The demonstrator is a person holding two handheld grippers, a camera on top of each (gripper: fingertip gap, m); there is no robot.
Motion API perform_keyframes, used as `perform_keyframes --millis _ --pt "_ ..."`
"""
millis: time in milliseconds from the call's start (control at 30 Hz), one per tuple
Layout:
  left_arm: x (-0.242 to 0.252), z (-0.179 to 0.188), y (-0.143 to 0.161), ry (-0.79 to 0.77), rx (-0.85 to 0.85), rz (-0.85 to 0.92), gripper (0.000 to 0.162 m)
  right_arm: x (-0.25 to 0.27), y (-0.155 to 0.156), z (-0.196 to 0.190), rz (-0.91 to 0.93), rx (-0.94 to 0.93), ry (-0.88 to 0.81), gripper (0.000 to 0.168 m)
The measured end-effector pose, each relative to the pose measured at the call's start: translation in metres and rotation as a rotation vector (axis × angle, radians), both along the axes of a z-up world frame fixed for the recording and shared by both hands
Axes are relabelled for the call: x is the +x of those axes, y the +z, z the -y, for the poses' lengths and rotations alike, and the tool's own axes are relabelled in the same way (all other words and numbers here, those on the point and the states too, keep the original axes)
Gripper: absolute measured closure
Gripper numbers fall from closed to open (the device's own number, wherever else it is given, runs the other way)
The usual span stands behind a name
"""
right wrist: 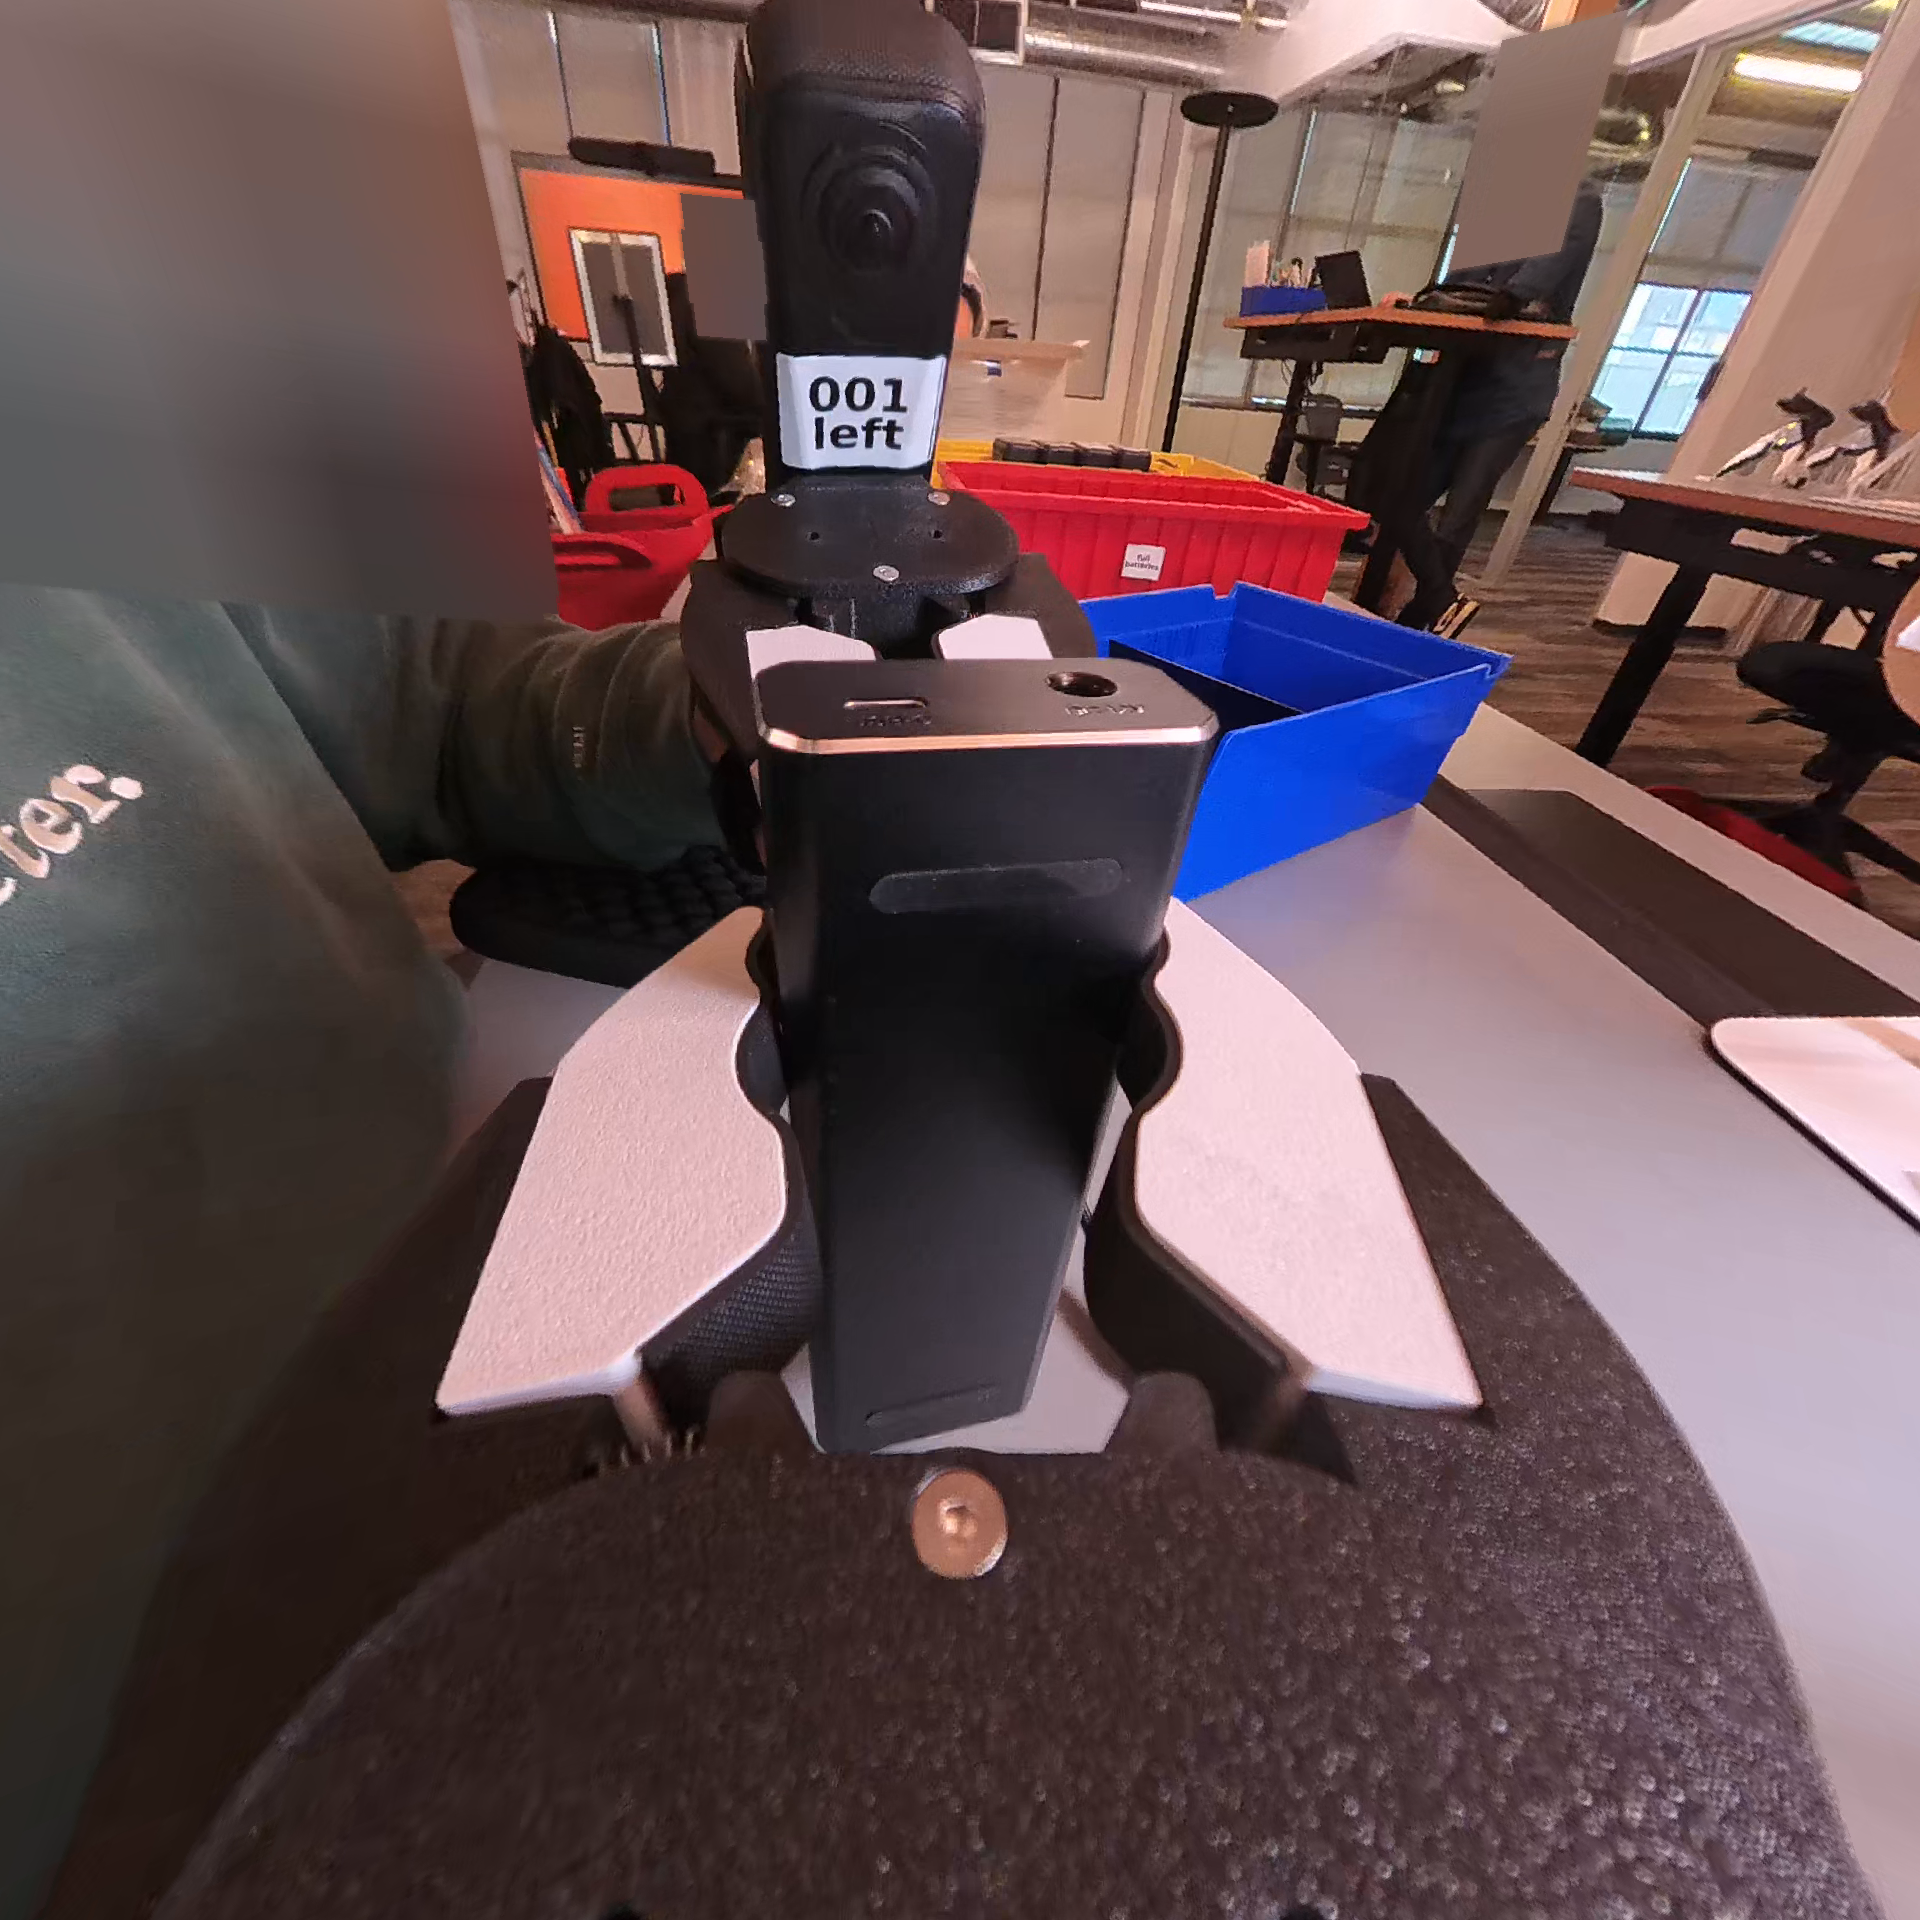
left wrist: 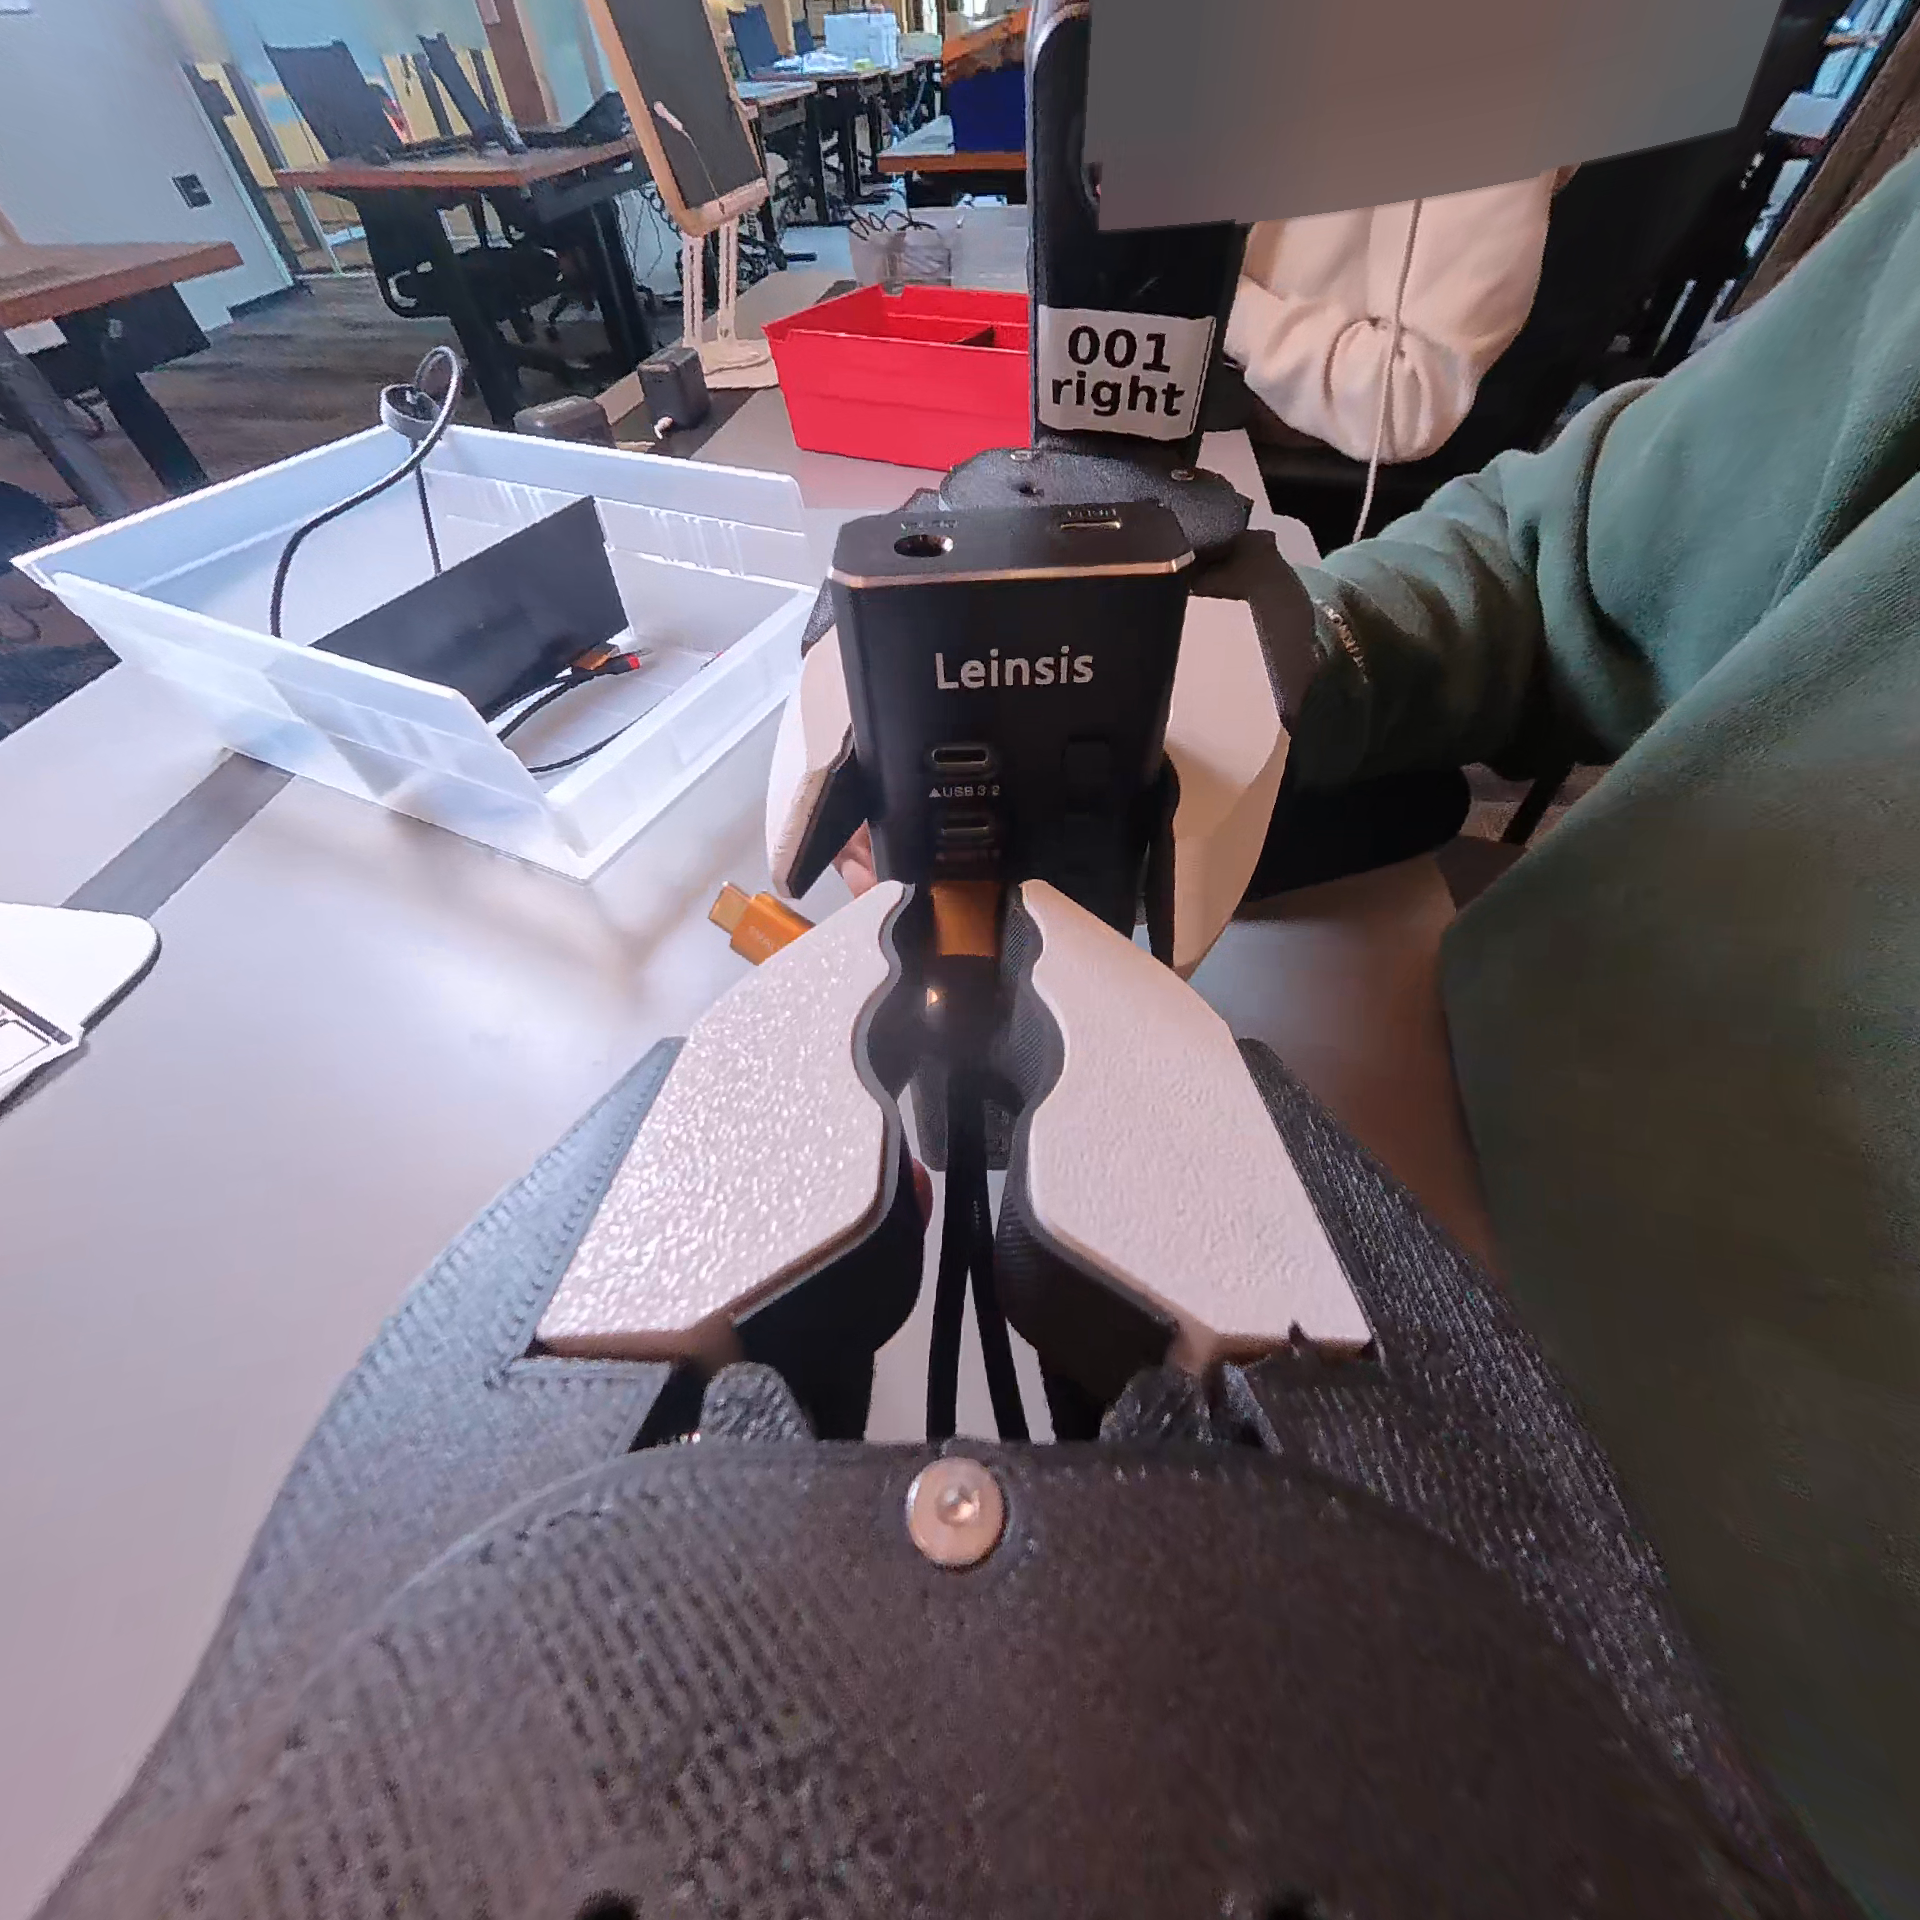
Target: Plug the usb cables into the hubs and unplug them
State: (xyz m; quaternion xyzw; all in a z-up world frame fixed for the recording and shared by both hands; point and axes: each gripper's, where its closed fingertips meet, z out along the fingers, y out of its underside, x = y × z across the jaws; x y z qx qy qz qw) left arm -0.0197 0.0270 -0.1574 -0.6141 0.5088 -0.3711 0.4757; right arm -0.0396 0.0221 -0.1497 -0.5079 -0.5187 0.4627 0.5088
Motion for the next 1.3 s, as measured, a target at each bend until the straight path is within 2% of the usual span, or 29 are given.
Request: perform_keyframes --millis 67,100,133,167,233,267,400,700,833,967,1067,1100,1300 --pt "-0.002 -0.001 0.000 0.022 0.011 -0.006 0.147 0.002 -0.001 -0.004 -0.002 -0.012 -0.022 0.105" --pt "-0.021 -0.008 0.004 0.089 0.030 -0.014 0.150 0.013 0.007 -0.014 -0.050 -0.035 -0.068 0.105" --pt "-0.046 -0.021 0.013 0.146 0.005 0.063 0.162 0.035 0.020 -0.032 -0.139 -0.072 -0.146 0.105" --pt "-0.049 -0.017 0.014 0.111 -0.036 0.091 0.162 0.052 0.028 -0.043 -0.179 -0.072 -0.199 0.105" --pt "-0.020 -0.004 0.004 0.054 0.106 -0.019 0.162 0.033 0.013 -0.023 -0.088 0.023 -0.141 0.104" --pt "-0.013 -0.004 0.008 0.039 0.108 -0.018 0.162 0.022 0.009 -0.014 -0.059 0.047 -0.103 0.104" --pt "-0.026 -0.019 0.014 0.076 0.085 0.015 0.162 0.034 0.022 -0.026 -0.079 0.051 -0.126 0.104" --pt "-0.058 -0.033 0.034 0.159 0.078 0.107 0.161 0.045 0.020 -0.029 -0.075 0.031 -0.147 0.104" --pt "-0.052 -0.030 0.026 0.145 0.025 0.102 0.142 0.042 0.020 -0.027 -0.082 0.029 -0.143 0.104" --pt "-0.036 -0.026 0.010 0.119 -0.009 0.073 0.135 0.036 0.016 -0.022 -0.079 0.038 -0.122 0.105" --pt "-0.016 -0.021 -0.014 0.067 -0.003 -0.033 0.134 0.028 0.012 -0.014 -0.053 0.061 -0.092 0.105" --pt "-0.009 -0.017 -0.019 0.032 -0.011 -0.049 0.139 0.024 0.010 -0.011 -0.042 0.068 -0.084 0.105" --pt "0.016 0.001 -0.026 -0.104 -0.040 -0.058 0.137 0.013 0.002 0.002 -0.018 0.093 -0.045 0.105"
